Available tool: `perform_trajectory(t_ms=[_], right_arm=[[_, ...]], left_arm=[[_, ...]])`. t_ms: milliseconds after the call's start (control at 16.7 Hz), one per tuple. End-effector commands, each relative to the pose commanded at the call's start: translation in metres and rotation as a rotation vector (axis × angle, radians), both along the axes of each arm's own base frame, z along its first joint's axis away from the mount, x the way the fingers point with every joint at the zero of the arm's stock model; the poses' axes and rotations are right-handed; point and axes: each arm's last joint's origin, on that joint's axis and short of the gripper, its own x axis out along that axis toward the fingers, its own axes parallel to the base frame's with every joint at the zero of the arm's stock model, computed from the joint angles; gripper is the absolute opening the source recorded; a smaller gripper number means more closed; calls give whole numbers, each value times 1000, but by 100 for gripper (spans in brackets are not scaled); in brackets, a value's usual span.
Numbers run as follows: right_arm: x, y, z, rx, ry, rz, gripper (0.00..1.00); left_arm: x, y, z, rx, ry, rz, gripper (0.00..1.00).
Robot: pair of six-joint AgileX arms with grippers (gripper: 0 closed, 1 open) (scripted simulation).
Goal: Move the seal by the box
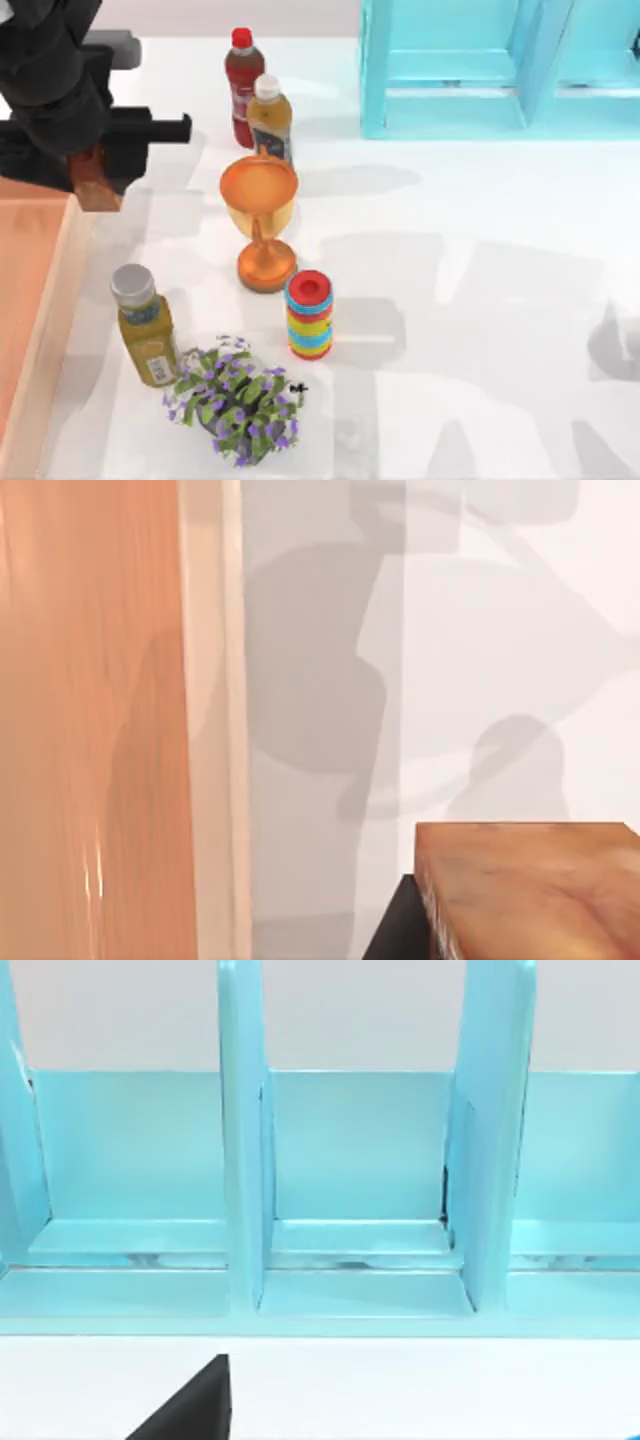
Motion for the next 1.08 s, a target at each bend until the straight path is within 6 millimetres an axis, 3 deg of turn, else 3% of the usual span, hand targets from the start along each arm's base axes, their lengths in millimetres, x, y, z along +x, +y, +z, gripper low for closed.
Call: perform_trajectory(t_ms=[120, 540, 780, 1080], right_arm=[[0, 0, 0, 0, 0, 0, 100], [0, 0, 0, 0, 0, 0, 100], [0, 0, 0, 0, 0, 0, 100], [0, 0, 0, 0, 0, 0, 100]], left_arm=[[1, 0, -6, 0, 7, 0, 0], [10, 1, -59, -4, -12, 5, 0], [10, 2, -63, -3, -5, 5, 0], [10, 2, -63, -3, -5, 5, 38]])
